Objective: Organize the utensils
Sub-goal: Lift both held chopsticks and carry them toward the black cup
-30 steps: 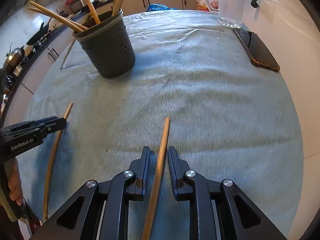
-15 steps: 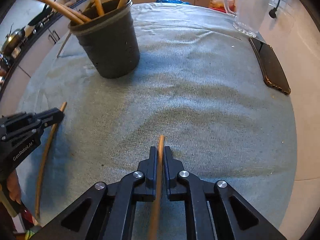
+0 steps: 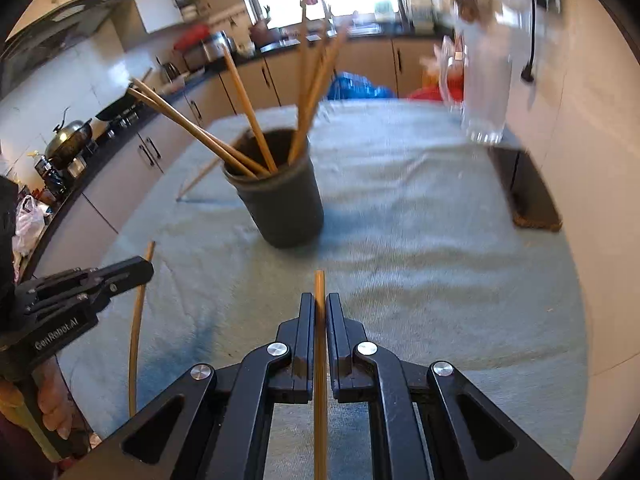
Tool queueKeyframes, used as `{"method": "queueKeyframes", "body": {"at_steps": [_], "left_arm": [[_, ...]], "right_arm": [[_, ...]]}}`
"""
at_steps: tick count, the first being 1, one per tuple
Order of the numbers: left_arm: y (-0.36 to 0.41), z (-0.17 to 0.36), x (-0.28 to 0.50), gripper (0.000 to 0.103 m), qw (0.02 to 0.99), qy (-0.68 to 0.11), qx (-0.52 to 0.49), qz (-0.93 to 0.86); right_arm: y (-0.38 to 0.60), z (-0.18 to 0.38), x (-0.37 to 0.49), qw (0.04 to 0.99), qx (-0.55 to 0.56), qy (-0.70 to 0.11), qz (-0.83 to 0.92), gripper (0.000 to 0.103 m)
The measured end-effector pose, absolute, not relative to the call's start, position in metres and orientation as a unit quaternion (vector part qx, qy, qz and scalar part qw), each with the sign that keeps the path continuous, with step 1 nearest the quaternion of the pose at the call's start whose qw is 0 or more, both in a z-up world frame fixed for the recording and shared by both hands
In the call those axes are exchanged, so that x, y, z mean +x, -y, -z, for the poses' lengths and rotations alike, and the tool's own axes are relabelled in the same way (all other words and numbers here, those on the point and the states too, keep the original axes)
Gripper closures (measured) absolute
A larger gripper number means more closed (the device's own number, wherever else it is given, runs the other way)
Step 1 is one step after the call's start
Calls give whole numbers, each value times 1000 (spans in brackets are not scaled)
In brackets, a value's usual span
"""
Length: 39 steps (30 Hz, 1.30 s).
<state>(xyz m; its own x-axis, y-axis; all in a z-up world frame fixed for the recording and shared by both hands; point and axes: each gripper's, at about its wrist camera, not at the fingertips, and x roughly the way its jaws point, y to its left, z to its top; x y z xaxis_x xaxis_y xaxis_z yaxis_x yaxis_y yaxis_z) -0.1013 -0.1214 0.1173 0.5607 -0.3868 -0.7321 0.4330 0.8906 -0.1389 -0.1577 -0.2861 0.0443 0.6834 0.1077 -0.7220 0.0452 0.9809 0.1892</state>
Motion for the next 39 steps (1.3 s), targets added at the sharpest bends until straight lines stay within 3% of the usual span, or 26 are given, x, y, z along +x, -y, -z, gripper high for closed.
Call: {"method": "queueKeyframes", "body": {"at_steps": [17,39], "left_arm": [[109,-162,-173,98,919,-315,36,236],[89,-195,-221,98,932,-263,20,248]], "right_arm": [[282,-88,-234,953,117,-280,-7,97],[266,-121,-281,972,99,-213,-4,97]]}}
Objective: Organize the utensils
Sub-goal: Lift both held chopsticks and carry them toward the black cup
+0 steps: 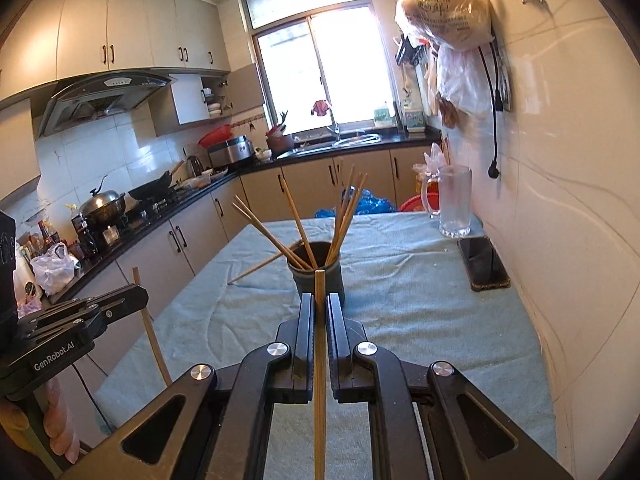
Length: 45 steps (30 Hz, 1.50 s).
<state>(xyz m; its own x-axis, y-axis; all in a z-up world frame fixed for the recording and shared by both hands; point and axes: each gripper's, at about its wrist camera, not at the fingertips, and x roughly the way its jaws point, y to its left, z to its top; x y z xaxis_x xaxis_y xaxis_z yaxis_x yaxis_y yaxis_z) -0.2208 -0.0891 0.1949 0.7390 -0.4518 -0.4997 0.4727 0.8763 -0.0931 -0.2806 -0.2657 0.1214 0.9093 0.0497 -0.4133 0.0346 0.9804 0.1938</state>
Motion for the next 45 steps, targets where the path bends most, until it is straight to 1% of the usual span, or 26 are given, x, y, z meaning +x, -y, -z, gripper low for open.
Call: {"method": "queueKeyframes", "body": {"at_steps": [26,45], "left_arm": [[95,-208,-196,98,935,-253,25,248],[114,-220,-171,98,929,-266,66,249]], "right_arm": [[261,-141,-262,978,85,-190,-6,97],[262,-168,-243,982,67,-179,-2,97]]}}
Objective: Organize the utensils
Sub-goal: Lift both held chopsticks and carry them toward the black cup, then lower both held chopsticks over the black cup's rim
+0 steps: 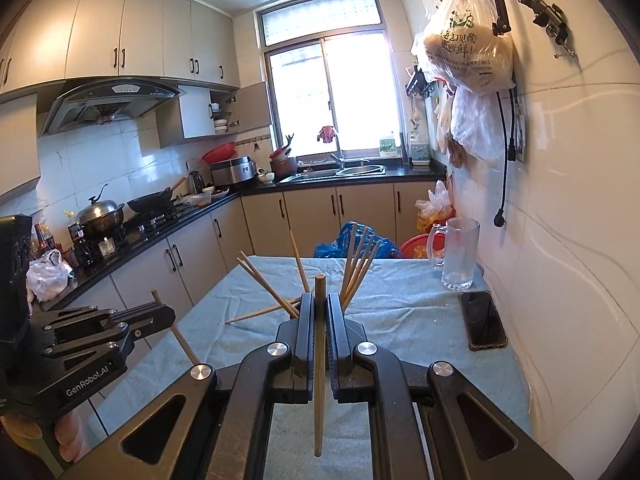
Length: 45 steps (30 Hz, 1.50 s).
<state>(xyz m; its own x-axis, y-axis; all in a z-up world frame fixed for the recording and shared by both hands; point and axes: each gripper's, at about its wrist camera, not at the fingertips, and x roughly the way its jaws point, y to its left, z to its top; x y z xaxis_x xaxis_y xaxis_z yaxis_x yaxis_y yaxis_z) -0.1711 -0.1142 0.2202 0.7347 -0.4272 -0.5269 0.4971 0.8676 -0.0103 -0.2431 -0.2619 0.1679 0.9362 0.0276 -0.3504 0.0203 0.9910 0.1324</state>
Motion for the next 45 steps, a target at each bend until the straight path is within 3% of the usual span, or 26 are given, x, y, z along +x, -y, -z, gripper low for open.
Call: {"method": "queueKeyframes", "body": {"at_steps": [14,45], "left_arm": [[119,-227,-155,98,923,-276,73,256],[118,-297,-136,98,931,-220,39,289]], "right_arm": [[269,-181,-233,982,72,-174,-3,97],[276,-218,-205,987,70,-145,0,97]]}}
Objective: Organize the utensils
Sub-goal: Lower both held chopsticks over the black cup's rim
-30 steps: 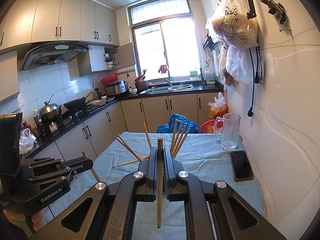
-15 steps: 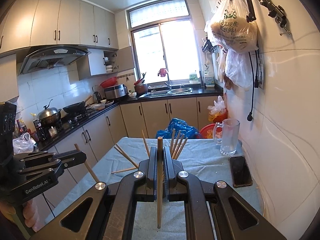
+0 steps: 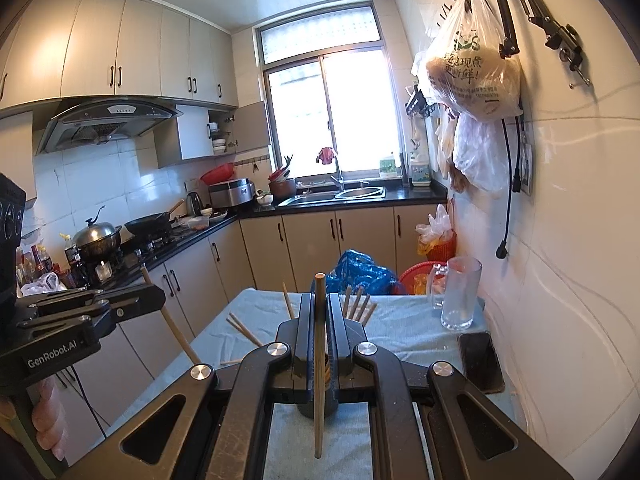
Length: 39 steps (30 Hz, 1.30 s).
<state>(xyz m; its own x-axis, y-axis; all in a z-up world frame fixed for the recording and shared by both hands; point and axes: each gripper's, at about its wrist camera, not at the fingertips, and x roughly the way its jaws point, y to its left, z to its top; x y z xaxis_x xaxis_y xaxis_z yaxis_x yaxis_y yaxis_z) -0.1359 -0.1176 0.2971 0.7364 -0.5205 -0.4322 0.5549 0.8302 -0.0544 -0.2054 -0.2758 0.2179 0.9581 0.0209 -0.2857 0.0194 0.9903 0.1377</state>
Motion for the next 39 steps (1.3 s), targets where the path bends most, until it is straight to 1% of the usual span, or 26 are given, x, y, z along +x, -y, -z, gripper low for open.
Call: {"method": "queueKeyframes", "body": {"at_steps": [5,17,29,39], "left_arm": [[123,-306,-119,98,936,-210,25,283],[132,-309,-78,98,940,-204,-5,274],[140,-294,-46,98,943,-213,-13,255],[149,-286,-38,98,944,-209,-4,255]], "right_arm": [[277,-229,-188,988,69,-136,-1,97],[279,-238,-145,989,80,-125,-6,97],[295,-232,-118,987,110,-114,-4,97],[292,-218,-106,989,103,-110,7,97]]}}
